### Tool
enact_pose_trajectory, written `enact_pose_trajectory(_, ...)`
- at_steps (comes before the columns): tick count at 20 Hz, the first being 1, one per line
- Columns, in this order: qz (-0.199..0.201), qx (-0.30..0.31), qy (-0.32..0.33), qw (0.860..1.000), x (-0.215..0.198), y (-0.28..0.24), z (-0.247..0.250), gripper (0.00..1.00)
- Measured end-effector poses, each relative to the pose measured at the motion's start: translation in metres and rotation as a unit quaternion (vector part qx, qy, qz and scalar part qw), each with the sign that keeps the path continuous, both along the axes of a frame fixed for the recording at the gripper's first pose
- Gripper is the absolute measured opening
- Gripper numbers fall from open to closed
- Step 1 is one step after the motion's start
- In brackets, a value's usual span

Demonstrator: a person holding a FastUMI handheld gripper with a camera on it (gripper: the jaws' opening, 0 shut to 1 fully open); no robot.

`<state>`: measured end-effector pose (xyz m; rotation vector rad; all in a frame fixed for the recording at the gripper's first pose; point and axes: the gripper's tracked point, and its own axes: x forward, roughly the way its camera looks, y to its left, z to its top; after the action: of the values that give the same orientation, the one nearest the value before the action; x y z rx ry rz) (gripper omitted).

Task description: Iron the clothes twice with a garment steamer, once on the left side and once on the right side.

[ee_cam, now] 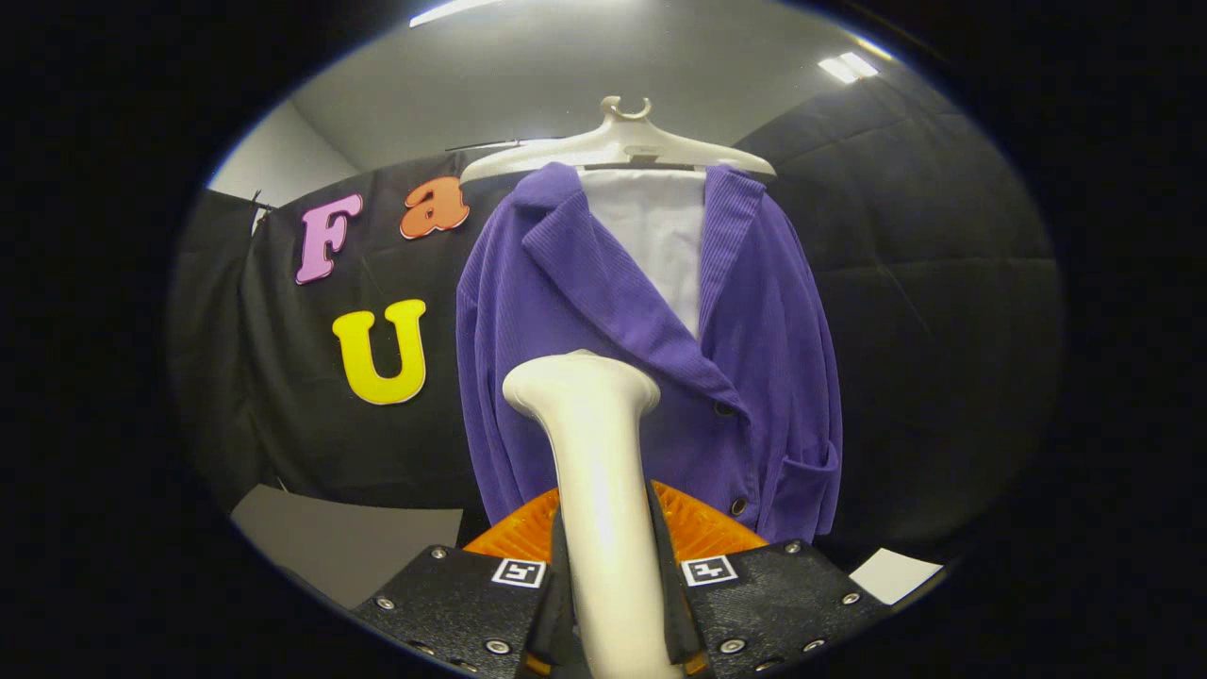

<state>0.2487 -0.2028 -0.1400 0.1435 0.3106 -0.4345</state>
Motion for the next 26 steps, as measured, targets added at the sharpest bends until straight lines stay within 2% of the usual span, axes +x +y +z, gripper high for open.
enact_pose_trajectory(10, 0.011, -0.021, 0.076, 0.997, -0.036, -0.002, -0.083, 0.38)
enact_pose_trajectory(16, 0.020, -0.001, 0.103, 0.995, -0.056, 0.004, -0.127, 0.38)
enact_pose_trajectory(26, 0.005, 0.023, 0.142, 0.990, -0.077, 0.006, -0.181, 0.38)
